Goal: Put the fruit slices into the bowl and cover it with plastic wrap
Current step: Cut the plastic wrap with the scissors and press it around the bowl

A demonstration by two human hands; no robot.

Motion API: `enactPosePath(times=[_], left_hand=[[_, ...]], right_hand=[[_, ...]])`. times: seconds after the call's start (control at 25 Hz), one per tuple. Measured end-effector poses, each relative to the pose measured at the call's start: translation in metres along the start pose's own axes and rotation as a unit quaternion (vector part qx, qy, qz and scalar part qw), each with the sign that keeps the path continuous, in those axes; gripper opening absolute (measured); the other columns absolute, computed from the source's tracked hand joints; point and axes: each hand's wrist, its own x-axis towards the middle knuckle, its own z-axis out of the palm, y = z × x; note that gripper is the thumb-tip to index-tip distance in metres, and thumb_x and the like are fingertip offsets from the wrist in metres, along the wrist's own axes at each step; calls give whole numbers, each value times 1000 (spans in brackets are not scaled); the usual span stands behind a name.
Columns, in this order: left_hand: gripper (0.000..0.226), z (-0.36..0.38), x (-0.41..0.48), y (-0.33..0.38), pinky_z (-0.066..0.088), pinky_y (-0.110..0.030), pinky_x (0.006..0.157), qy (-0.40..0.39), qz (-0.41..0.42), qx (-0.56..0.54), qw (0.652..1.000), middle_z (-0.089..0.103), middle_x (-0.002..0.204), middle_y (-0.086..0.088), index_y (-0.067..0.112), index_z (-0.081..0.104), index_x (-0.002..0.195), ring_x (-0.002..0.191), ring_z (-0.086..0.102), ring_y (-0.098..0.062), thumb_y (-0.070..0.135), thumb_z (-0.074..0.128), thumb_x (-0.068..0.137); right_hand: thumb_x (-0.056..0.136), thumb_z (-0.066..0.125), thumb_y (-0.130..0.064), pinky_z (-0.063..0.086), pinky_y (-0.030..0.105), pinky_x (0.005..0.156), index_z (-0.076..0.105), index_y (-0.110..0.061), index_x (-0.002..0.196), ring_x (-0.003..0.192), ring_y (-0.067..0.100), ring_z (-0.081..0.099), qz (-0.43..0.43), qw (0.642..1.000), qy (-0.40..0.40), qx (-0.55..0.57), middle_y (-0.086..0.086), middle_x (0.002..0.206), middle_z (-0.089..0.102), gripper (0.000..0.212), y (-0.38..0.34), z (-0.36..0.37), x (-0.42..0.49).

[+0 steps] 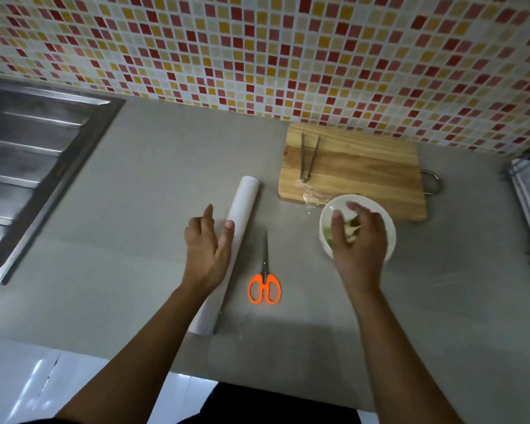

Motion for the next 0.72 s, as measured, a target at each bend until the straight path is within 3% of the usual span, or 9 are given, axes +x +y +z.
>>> enactPosePath(times=[0.08,0.12,0.16,0.24,0.36,0.48,0.56,0.64,0.72], left_hand=[[60,18,3,30,35,-18,89,-2,46,-72,996,54,112,6,20,52,129,102,51,-7,59,30,89],[55,36,2,44,40,-21,87,-38,26,-110,993,61,104,9,24,58,118,96,57,-6,60,29,87],[51,58,-3,55,44,-27,91,-86,-14,-146,985,65,101,8,27,59,111,96,61,-7,61,29,88],[54,101,-16,66,41,-39,102,-178,-98,-169,965,65,114,-5,20,56,117,110,60,-20,57,26,93],[71,137,-27,79,41,-45,104,-213,-171,-233,933,67,115,-15,12,57,121,111,60,-29,65,24,87],[62,147,-10,89,54,-34,86,-178,-210,-319,907,72,99,-14,17,68,106,94,69,-22,61,27,91],[55,148,6,94,54,-26,67,-196,-208,-334,898,73,86,-9,20,70,97,78,70,-17,53,26,97],[52,150,21,95,52,-36,81,-225,-205,-295,905,71,96,-9,15,63,108,90,67,-23,52,28,98],[51,148,31,97,48,-40,89,-269,-194,-254,908,72,97,-10,15,69,101,94,65,-27,50,31,97]], right_hand=[[88,53,-36,36,22,76,59,-5,112,88,23,58,87,994,59,34,15,99,61,40,32,-23,47],[89,50,-40,35,22,76,57,-3,114,95,28,60,145,987,50,40,18,104,63,44,52,-29,65],[91,47,-42,34,22,74,56,-2,114,100,30,60,188,981,18,36,19,109,63,47,71,-31,77],[94,38,-47,33,23,74,55,-2,112,105,32,58,223,970,-91,30,18,112,63,50,95,-26,87],[86,26,-60,43,33,85,57,-14,111,105,29,59,250,945,-197,79,11,114,63,61,110,-25,77],[64,26,-80,45,47,99,52,-29,112,111,28,58,340,911,-180,149,4,118,62,74,132,-41,51],[54,27,-86,52,43,88,52,-31,113,100,25,65,413,880,-157,174,6,111,67,84,147,-52,24],[51,27,-89,56,32,68,54,-31,103,76,17,71,450,854,-174,195,1,87,74,82,157,-62,4],[51,22,-96,54,41,85,58,-29,107,92,21,69,424,867,-219,146,4,99,73,94,165,-66,6]])
